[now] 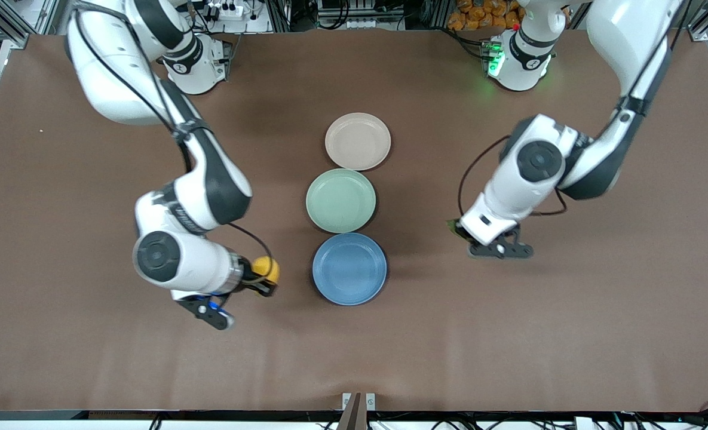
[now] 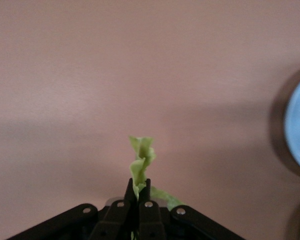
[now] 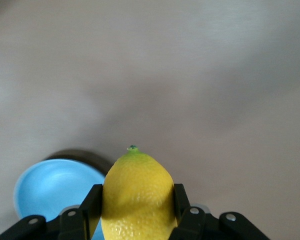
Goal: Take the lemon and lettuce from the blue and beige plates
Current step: 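Carry the lettuce and lemon outward from the plates, lowering to the table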
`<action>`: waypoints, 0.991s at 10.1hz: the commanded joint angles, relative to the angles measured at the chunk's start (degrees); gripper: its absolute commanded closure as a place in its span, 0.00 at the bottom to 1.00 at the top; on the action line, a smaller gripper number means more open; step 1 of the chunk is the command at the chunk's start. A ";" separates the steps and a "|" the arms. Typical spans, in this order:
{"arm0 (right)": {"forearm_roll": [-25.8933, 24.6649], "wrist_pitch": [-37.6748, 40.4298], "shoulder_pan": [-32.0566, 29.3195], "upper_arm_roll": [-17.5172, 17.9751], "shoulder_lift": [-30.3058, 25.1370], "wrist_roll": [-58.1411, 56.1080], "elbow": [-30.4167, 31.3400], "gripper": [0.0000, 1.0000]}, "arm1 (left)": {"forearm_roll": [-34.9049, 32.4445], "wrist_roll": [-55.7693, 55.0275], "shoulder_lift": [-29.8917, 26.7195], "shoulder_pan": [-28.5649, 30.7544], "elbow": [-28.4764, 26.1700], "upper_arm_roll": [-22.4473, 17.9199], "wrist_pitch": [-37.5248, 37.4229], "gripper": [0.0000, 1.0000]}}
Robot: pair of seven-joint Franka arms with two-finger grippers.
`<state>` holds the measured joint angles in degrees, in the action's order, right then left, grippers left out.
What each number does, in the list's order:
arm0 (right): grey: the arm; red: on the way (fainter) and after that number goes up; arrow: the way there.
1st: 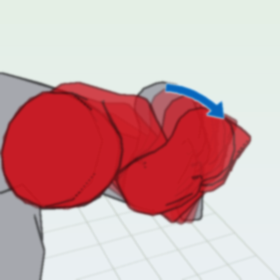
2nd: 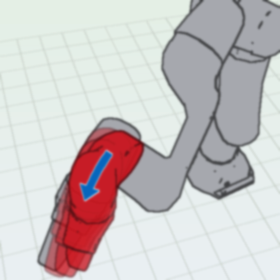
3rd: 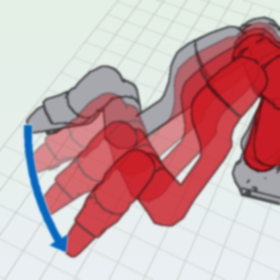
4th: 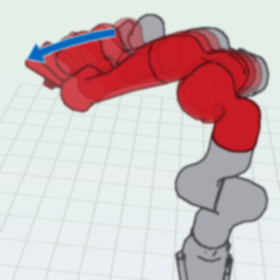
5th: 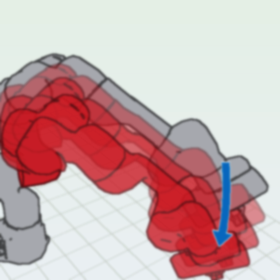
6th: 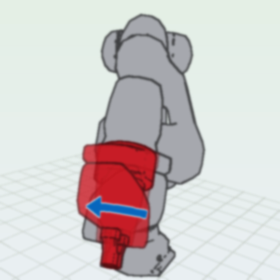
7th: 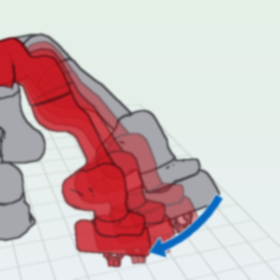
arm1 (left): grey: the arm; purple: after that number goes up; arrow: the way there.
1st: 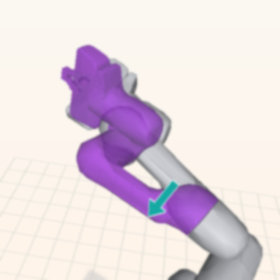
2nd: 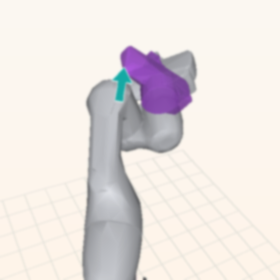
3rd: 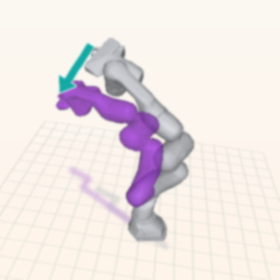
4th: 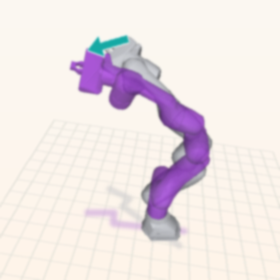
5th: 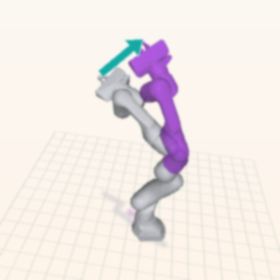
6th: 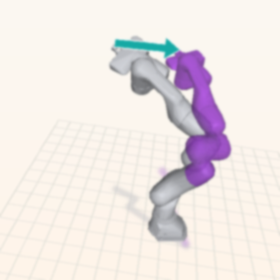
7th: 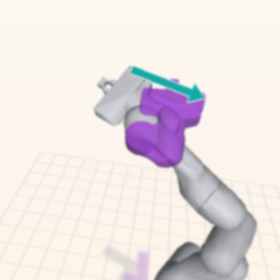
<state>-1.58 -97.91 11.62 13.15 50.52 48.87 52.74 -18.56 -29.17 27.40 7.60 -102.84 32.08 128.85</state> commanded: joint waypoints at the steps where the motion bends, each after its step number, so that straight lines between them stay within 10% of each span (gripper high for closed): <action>1: -0.45 0.36 -4.30 -2.42 -9.97 -8.83 17.06 1.00 | 0.45 1.66 5.45 -0.92 3.85 -4.46 -0.71 1.00; 10: -1.93 -30.03 -22.42 -3.31 -28.11 -38.32 61.85 1.00 | -4.47 6.58 12.24 -0.74 5.54 -12.56 4.03 1.00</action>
<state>-1.92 -124.13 -8.79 9.00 25.97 12.15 108.29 -21.64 -24.05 38.46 7.29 -98.48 20.46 131.85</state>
